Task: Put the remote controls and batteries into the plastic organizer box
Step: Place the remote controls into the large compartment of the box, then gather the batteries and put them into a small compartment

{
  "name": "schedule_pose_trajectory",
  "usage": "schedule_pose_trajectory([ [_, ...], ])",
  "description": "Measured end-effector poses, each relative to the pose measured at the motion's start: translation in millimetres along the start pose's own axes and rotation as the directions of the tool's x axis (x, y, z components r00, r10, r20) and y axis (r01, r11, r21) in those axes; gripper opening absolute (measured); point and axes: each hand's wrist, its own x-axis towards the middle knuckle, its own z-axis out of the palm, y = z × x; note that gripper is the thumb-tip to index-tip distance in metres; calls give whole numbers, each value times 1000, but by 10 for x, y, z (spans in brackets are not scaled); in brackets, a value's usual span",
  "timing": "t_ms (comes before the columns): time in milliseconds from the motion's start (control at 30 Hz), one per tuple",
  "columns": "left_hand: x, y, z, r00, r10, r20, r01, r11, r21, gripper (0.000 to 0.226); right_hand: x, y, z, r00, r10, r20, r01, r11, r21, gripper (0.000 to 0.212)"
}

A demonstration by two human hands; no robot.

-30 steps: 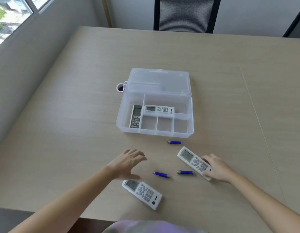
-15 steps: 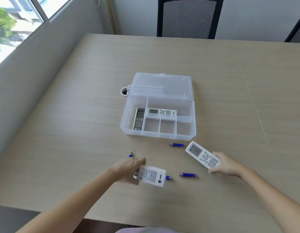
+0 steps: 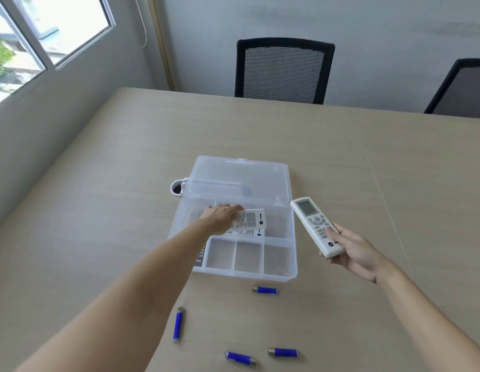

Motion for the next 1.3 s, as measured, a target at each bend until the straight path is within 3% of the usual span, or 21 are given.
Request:
schedule_pose_trajectory([
  [167,299,-121,69,989,7,145,-31,987,160,39,378,2,-82,1000,3,-13,-2,998,62,35],
  [300,347,-193,182,975,-4,222,-34,986,166,38,588,5,-58,1000,-27,2,27,999,33,71],
  [367,343,-214,242,977,-6,215,-30,986,163,37,719,6,1,999,-46,-23,46,999,-27,64],
  [433,285,-230,257,992,21,127,-38,991,130,37,863,-2,88,993,-74,-88,65,992,-107,46],
  [500,153,-282,281,994,22,-109,-17,999,48,37,1017,-24,183,988,-121,-93,96,965,-245,37],
  [567,-73,-401,329,913,-90,-398,91,996,-16,41,1158,-63,327,988,-154,-20,135,916,-378,34],
  [633,-337,-579,400,789,-278,-548,279,957,-83,47,1301,-62,511,984,-168,63,177,845,-505,33],
  [667,-456,-676,442,749,-373,-547,364,922,-130,49,1358,-54,614,981,-167,94,191,801,-568,31],
  [733,-616,-837,536,739,-497,-455,463,865,-194,53,1461,-12,798,981,-128,144,191,739,-646,26],
  [867,-659,-977,684,817,-443,-369,393,896,-206,58,1680,185,1018,985,-86,149,170,601,-781,27],
  [933,-637,-993,698,815,-438,-380,384,899,-212,60,1753,297,1073,988,-132,76,128,443,-887,33],
  [1033,-630,-1007,690,819,-448,-360,387,893,-230,61,1715,375,1201,997,-73,35,58,333,-941,44],
  [1133,-628,-1039,599,865,-448,-225,393,885,-251,63,1580,314,1291,997,-22,77,80,196,-977,54],
  [1200,-696,-1027,511,875,-456,-165,402,872,-278,65,1425,277,1309,985,-136,105,126,159,-979,57],
  [1233,-783,-984,489,865,-452,-219,386,877,-287,66,1295,270,1315,952,-273,137,188,167,-968,55],
  [1300,-1063,-837,532,790,-430,-437,278,887,-370,58,970,349,1314,782,-584,216,391,189,-901,35],
])
